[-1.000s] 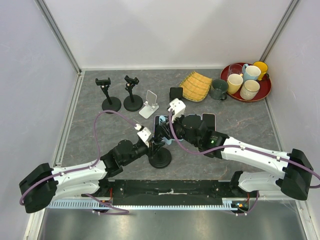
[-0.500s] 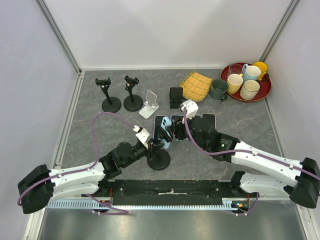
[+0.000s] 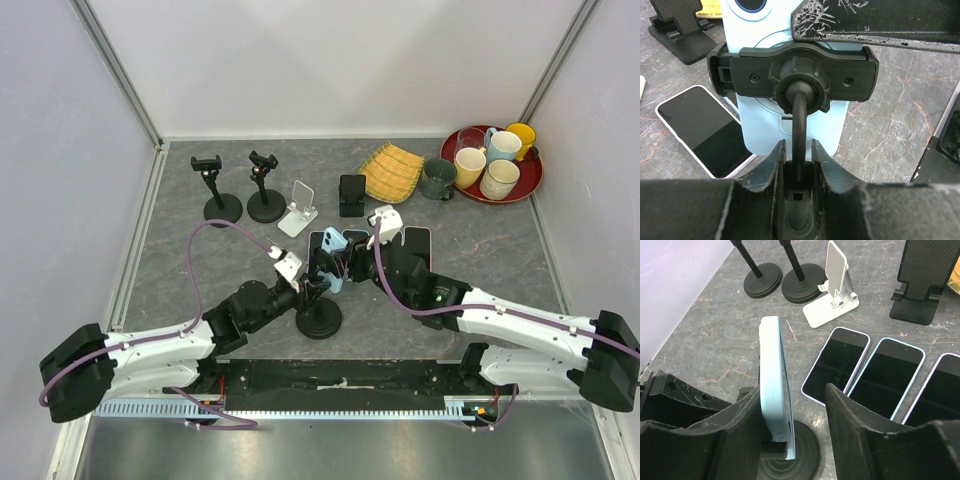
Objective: Remove the phone from the phone stand
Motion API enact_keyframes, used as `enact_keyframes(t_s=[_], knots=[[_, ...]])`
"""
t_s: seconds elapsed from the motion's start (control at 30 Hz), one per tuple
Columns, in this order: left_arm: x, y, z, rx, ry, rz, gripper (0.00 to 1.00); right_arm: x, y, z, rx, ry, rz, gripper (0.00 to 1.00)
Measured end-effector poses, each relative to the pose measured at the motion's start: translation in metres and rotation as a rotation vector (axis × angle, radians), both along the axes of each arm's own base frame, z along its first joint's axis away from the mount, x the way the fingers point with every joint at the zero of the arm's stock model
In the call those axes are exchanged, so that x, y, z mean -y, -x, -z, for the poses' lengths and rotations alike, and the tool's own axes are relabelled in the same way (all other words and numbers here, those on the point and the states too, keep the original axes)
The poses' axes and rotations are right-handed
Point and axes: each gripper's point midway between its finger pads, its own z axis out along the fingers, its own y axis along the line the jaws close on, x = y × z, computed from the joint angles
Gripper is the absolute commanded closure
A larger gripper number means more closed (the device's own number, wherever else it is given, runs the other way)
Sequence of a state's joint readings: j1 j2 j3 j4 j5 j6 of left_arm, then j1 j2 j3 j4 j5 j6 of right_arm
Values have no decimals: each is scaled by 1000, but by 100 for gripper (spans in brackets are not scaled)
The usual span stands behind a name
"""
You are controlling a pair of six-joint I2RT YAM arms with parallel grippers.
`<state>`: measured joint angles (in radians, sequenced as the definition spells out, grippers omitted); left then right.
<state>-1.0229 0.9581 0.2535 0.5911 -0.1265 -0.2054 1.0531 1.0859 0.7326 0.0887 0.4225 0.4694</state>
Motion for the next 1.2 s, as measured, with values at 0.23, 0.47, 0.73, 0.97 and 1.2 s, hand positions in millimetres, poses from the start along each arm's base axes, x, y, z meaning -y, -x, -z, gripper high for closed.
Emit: enact_keyframes(t_s=[0.23,0.47,0.73,0.97,1.2], knots=[[3,-2,0,-3,2,0,98,-2,-4,1,9,-32,28,50],[5,-2,-1,-1,5,6,98,-8,-6,-1,21,-69,24,98],[9,1,-1,-3,14,54,98,-11,-7,-2,92,-43,-15,100],[13,3,0,0,24,97,98,-19,-14,-6,181,-34,-76,100],[10,11,-1,12,50,129,98,-24,-14,-8,213,-45,-221,100]])
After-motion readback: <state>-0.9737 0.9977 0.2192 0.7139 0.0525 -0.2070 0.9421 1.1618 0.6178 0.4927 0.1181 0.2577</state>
